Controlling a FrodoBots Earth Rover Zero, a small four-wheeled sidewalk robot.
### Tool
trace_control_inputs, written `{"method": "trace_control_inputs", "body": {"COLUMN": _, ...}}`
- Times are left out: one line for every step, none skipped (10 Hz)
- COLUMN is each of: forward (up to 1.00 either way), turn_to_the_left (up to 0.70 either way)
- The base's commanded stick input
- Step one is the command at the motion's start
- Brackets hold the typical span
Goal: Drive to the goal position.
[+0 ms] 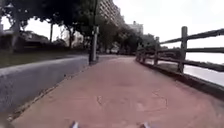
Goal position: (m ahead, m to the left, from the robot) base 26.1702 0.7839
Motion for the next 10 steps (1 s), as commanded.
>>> {"method": "trace_control_inputs", "body": {"forward": 0.70, "turn_to_the_left": -0.33}}
{"method": "trace_control_inputs", "body": {"forward": 0.70, "turn_to_the_left": -0.33}}
{"method": "trace_control_inputs", "body": {"forward": 0.70, "turn_to_the_left": -0.30}}
{"method": "trace_control_inputs", "body": {"forward": 0.70, "turn_to_the_left": -0.01}}
{"method": "trace_control_inputs", "body": {"forward": 0.70, "turn_to_the_left": 0.00}}
{"method": "trace_control_inputs", "body": {"forward": 0.70, "turn_to_the_left": 0.00}}
{"method": "trace_control_inputs", "body": {"forward": 0.70, "turn_to_the_left": 0.00}}
{"method": "trace_control_inputs", "body": {"forward": 0.70, "turn_to_the_left": 0.00}}
{"method": "trace_control_inputs", "body": {"forward": 0.70, "turn_to_the_left": 0.00}}
{"method": "trace_control_inputs", "body": {"forward": 0.70, "turn_to_the_left": -0.01}}
